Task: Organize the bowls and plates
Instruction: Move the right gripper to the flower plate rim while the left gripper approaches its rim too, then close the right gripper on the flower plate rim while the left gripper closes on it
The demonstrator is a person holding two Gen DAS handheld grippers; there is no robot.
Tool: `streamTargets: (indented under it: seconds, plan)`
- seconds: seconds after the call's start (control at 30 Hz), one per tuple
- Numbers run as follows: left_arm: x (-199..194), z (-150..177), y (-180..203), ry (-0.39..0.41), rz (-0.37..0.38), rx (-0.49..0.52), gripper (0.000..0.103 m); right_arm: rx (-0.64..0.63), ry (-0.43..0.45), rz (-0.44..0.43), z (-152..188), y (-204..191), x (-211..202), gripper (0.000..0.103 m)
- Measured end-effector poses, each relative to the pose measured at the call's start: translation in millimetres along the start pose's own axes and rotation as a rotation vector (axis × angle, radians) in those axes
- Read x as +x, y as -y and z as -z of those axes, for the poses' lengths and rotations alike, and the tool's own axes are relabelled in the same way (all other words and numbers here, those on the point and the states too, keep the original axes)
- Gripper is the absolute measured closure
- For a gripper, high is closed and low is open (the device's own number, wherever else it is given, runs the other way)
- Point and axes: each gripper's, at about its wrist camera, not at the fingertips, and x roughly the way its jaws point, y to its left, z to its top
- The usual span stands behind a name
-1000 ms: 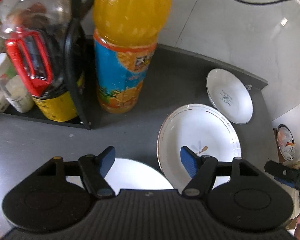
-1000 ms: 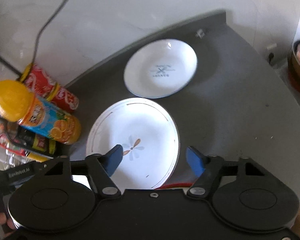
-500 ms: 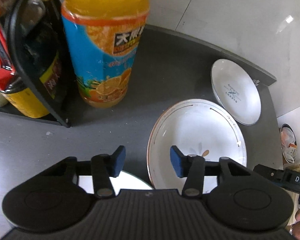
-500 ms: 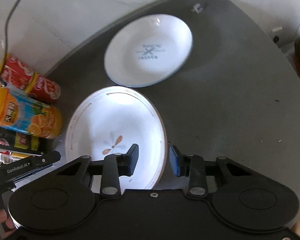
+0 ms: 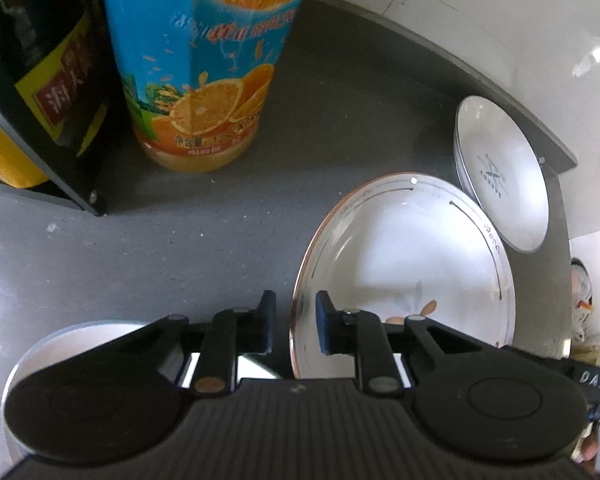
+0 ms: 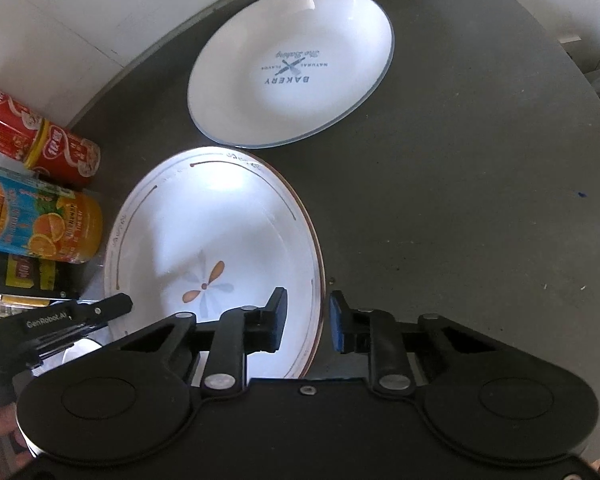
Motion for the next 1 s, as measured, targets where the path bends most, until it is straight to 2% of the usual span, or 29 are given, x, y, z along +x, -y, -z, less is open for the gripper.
streamTargets:
  seconds: [0.23, 0.37, 0.47, 0.57, 0.73, 1.0]
  plan:
    - [1.6, -0.6, 1.7, 0.022, 0.008, -0.017, 0.091, -0.040, 0.014, 0.024, -2.9, -3.6, 4.0, 0.095]
    - [2.0, -1.2, 3.8, 0.027, 0.006, -0.015, 0.091, -0.126, 0.063, 0.044, 3.5, -12.3, -0.5, 0.095]
    - [-1.2, 2.0, 3.9, 0.041, 0.011, 0.036, 0.091, -0.131, 0.085, 0.042, 5.5, -11.1, -3.9, 0.095]
    - [-1.3, 1.9, -0.7, 0.030, 0.037, 0.000, 0.091, -0.134, 0.106, 0.032, 6.2, -9.7, -9.1, 0.095]
    - [-13.4, 4.1, 7.4, 0.071, 0.018, 0.047, 0.091, -0.167, 0.158, 0.001, 9.8, -8.9, -22.3, 0.095]
    - [-28.2, 1.1, 2.8, 0.098, 0.044, 0.025, 0.091, -0.196, 0.181, -0.024, 6.9, -9.6, -29.5, 0.095]
